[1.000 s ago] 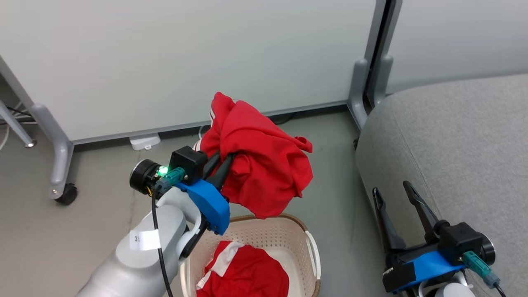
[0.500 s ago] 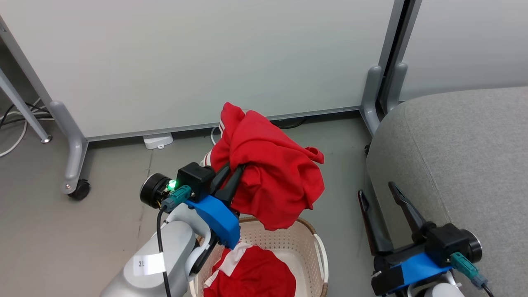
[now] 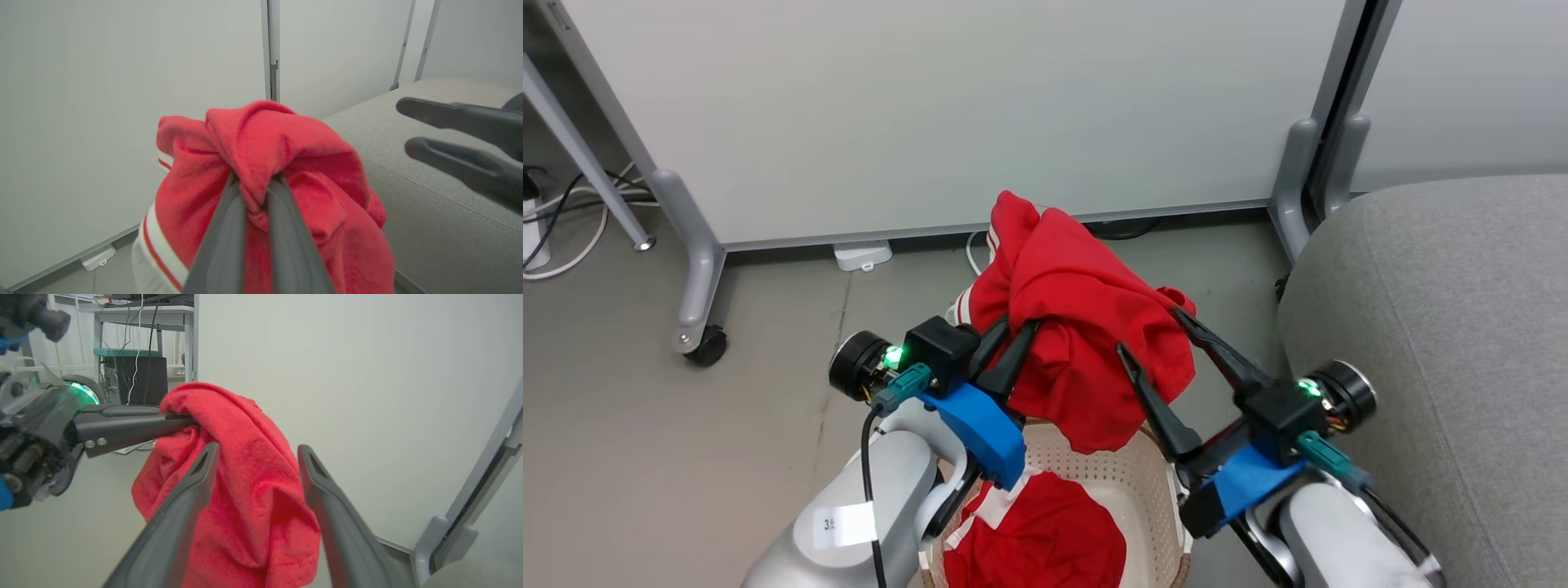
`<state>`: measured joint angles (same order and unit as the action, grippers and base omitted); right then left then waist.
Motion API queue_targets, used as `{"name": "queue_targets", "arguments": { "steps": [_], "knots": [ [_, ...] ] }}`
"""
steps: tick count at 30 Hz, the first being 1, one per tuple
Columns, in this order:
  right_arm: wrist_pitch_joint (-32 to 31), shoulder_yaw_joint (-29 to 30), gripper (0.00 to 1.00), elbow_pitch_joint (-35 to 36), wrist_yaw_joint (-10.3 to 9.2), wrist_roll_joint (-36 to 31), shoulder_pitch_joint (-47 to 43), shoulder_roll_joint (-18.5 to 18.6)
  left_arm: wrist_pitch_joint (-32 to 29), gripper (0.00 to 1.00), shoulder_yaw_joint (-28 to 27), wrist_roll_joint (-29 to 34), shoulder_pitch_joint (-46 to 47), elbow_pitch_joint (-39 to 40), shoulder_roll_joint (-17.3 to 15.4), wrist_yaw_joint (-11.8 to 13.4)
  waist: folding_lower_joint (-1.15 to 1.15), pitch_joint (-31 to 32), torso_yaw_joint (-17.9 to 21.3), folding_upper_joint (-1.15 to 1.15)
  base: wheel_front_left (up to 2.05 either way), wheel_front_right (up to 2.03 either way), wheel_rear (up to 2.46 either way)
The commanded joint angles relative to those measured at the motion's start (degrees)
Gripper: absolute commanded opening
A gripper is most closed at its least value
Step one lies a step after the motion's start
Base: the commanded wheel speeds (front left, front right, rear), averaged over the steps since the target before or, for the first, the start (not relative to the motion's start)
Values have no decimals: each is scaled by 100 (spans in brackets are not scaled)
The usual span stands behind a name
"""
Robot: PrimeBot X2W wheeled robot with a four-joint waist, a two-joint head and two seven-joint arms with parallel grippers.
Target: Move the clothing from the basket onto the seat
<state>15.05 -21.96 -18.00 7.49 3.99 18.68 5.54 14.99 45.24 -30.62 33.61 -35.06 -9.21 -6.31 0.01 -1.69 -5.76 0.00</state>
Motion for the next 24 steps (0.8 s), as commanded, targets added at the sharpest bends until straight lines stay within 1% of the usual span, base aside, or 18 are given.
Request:
{"name": "queue_targets", "arguments": {
  "steps": [1,2,3,4,5,6,8,14,15,16,24],
  "knots": [
    [20,-24,100,-41,0,-45,112,29,30,0,-9,27,105,12,8,-27,-1,-34,-35,0,0,0,0],
    [19,-161,100,-350,0,-85,296,31,29,0,13,61,128,2,67,-40,-1,-67,-88,0,0,0,0],
    [19,-161,100,-350,0,-85,296,31,29,0,13,61,128,2,67,-40,-1,-67,-88,0,0,0,0],
    [19,-261,100,-656,0,-135,499,-2,29,0,50,108,166,3,125,-53,-1,-103,-144,0,0,0,0],
    [19,-261,100,-656,0,-135,499,-2,29,0,50,108,166,3,125,-53,-1,-103,-144,0,0,0,0],
    [20,-328,100,-938,0,-218,716,-25,29,0,84,144,211,12,176,-67,-1,-146,-199,0,0,0,0],
    [19,-408,100,-1223,0,-277,866,-54,29,0,114,165,242,24,227,-76,-1,-191,-251,0,0,0,0],
    [19,-543,100,-1716,0,-231,1181,-139,30,0,201,219,301,66,341,-99,-1,-268,-344,0,0,0,0],
    [19,-562,38,-1797,0,-204,1220,-155,30,0,216,225,305,68,352,-104,-1,-271,-358,0,0,0,0],
    [19,-584,0,-1851,0,-163,1251,-174,30,0,229,229,308,67,361,-109,-1,-273,-370,0,0,0,0],
    [21,-640,0,-1846,0,-3,1256,-250,29,0,271,218,289,0,381,-131,-1,-219,-373,0,0,0,0]
  ]
}}
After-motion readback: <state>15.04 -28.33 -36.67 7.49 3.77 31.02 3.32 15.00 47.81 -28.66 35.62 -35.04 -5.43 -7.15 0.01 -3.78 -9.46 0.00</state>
